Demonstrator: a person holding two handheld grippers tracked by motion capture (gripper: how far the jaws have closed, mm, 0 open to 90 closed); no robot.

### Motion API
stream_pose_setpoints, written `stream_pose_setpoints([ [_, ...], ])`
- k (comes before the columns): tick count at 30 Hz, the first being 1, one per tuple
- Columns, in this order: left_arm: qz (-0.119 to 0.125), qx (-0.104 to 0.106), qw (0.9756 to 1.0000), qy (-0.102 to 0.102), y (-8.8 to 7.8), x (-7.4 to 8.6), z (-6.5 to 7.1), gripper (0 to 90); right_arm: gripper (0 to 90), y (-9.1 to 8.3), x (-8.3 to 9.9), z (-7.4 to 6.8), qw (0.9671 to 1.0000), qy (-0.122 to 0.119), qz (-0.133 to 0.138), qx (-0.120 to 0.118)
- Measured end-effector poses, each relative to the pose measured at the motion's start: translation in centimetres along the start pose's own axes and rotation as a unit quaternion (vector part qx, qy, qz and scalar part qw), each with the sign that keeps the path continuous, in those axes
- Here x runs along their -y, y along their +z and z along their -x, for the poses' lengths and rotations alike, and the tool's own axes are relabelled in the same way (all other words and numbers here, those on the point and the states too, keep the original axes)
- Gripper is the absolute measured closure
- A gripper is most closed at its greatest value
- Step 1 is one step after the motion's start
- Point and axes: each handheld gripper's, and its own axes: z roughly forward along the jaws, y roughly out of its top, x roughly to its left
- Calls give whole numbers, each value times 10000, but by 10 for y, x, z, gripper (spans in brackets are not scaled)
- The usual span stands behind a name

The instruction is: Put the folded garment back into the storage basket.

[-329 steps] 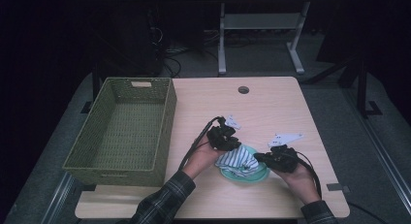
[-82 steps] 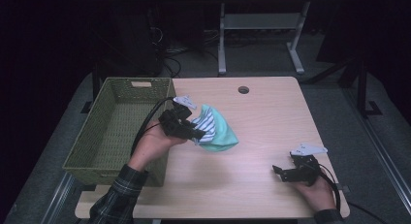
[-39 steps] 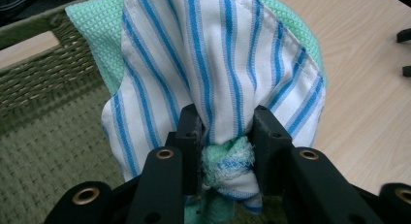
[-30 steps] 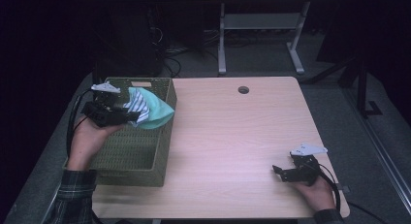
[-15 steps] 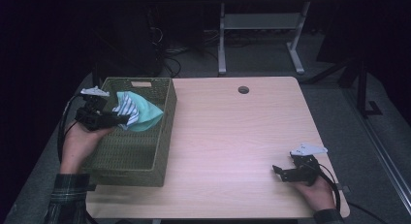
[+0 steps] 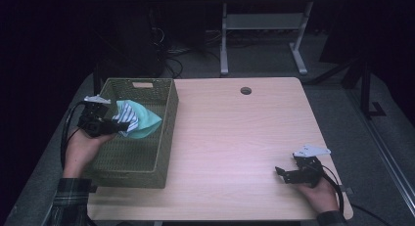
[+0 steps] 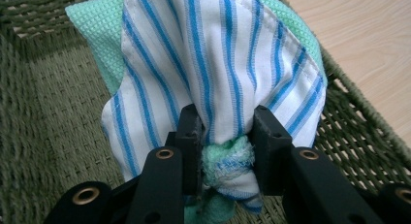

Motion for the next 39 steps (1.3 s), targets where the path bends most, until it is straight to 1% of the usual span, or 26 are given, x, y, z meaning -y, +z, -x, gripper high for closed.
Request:
stream_pose_setpoints([
  [5,-79,8,10000,-35,10,5,-3,679,106,0,0,0,10000,12,4,-6],
  [7,-95,31,10000,-7,14,7,-5,678,106,0,0,0,10000,10,2,-7],
  [8,-109,27,9999,-40,16,8,-5,677,106,0,0,0,10000,12,4,-6],
  [10,-161,18,9999,0,20,11,-6,677,106,0,0,0,10000,12,4,-7],
  [12,-225,24,9997,-46,25,13,-8,677,106,0,0,0,10000,13,4,-7],
  [16,-286,8,9996,-75,31,17,-11,677,106,0,0,0,10000,11,5,-7],
  [21,-414,-77,9991,-91,40,23,-15,677,106,0,0,0,10000,12,5,-7],
  [25,-525,-162,9985,-43,47,26,-17,675,106,0,0,0,10000,12,4,-6],
  [27,-541,-181,9984,-45,49,27,-17,674,106,0,0,0,10000,13,4,-7],
  [29,-641,-240,9977,-39,54,29,-19,673,106,0,0,0,10000,12,4,-7],
  [32,-662,-225,9975,-62,57,31,-20,672,106,0,0,0,10000,13,4,-6],
  [36,-760,-262,9967,-94,62,33,-22,667,106,0,0,0,10000,12,4,-8],
  [39,-883,-302,9956,-68,65,34,-22,653,106,0,0,0,10000,14,4,-7],
])
